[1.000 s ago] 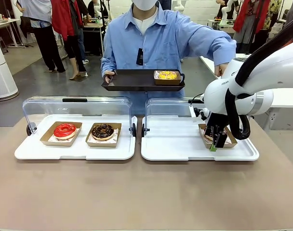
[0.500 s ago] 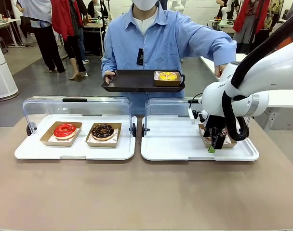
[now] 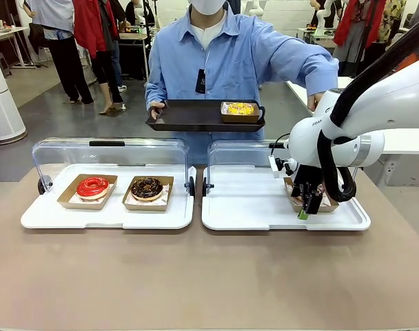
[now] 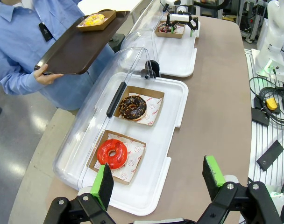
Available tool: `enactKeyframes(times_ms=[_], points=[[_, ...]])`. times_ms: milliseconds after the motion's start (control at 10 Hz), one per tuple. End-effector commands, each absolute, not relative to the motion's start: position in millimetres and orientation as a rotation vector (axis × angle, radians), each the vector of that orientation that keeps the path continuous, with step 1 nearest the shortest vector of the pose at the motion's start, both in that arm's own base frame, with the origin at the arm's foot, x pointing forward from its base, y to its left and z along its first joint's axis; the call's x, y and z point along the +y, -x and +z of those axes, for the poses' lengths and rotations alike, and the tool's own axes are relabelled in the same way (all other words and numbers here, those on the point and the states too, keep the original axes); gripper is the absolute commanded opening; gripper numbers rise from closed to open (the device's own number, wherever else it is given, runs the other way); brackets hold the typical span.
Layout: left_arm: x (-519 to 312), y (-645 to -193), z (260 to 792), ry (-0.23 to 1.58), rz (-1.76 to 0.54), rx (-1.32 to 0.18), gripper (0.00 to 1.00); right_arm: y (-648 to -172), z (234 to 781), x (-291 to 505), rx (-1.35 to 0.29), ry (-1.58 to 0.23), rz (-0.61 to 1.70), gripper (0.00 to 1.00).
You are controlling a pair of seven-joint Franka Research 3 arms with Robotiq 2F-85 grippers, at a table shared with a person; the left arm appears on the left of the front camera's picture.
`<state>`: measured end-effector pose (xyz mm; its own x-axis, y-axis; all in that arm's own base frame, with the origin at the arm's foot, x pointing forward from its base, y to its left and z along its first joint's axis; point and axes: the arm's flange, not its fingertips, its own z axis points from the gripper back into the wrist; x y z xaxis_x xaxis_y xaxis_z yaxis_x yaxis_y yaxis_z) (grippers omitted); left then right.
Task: Provide the desired donut to the person.
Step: Pick up and lift the Paper togo box containing the Donut pointed at by the person.
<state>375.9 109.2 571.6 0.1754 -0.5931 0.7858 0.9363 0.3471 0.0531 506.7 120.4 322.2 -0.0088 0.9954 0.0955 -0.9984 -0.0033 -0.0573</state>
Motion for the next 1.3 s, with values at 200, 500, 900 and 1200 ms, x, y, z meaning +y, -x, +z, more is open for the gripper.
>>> enactKeyframes(times_ms=[200, 500, 900, 1200], points=[[109.2, -375.4, 572.0, 0.52, -1.146, -0.831, 1.0, -502.1, 311.7, 123.6, -0.011, -0.041, 1.592, 1.0], [109.2, -375.4, 572.0, 0.52, -1.146, -0.831, 1.0, -502.1, 309.6, 123.4, -0.004, -0.045, 1.59, 0.98], [109.2, -375.4, 572.0, 0.52, -1.146, -0.831, 1.0, -504.6, 307.8, 122.6, -0.02, -0.038, 1.59, 0.06], [109.2, -375.4, 572.0, 0.52, -1.146, -0.831, 1.0, -505.6, 306.9, 122.0, -0.018, -0.042, 1.589, 0.0]])
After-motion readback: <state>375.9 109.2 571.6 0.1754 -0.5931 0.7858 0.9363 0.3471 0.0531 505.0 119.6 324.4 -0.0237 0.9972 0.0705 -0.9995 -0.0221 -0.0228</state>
